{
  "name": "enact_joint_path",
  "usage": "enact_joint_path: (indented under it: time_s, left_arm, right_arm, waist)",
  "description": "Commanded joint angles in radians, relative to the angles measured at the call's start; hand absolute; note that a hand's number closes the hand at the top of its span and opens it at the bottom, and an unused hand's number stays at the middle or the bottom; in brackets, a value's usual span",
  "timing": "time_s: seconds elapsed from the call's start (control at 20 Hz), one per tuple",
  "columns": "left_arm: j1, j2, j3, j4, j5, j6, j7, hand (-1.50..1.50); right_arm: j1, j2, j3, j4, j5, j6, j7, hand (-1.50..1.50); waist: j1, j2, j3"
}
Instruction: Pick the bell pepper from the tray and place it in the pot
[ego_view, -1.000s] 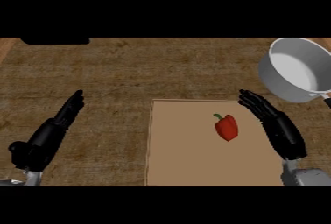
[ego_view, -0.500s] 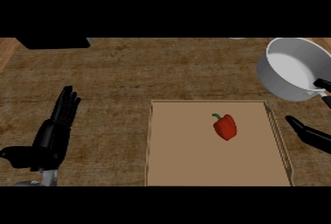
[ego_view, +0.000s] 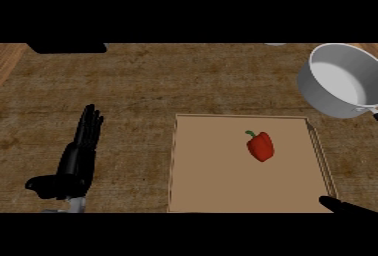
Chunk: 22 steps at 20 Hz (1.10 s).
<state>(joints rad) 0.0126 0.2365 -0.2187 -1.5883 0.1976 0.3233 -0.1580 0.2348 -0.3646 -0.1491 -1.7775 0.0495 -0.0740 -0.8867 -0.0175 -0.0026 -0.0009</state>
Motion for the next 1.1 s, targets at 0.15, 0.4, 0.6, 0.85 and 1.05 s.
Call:
enact_joint_path:
  time_s: [0.15,0.4,0.6,0.85,1.05]
  left_arm:
    - [-0.017,-0.016,0.000,0.011,-0.029,0.025,-0.007,0.00]
    - [0.003,-0.010,-0.003,0.000,-0.002,-0.023,-0.011,0.00]
    - [-0.060,-0.038,0.008,0.069,-0.019,-0.015,-0.011,0.00]
    - [-0.070,-0.056,0.023,0.042,-0.044,-0.014,0.035,0.00]
    - [-0.047,-0.082,-0.002,0.047,-0.067,-0.014,0.020,0.00]
  right_arm:
    - [0.169,-0.132,0.069,-0.157,0.323,-0.038,0.248,-1.50]
    - [0.166,-0.145,0.182,-0.218,0.567,-0.015,0.533,-1.50]
    - [0.057,-0.074,0.310,-0.238,0.694,0.053,0.759,-1.50]
    - [-0.074,0.013,0.351,-0.095,0.733,0.102,0.782,-1.50]
    - [-0.084,0.027,0.368,-0.080,0.843,0.128,0.897,-1.50]
  waist:
    - [0.000,0.003,-0.005]
    - [0.027,0.006,-0.003]
    - [0.022,0.006,-0.001]
    - [0.019,0.004,0.001]
    - [0.017,0.003,0.001]
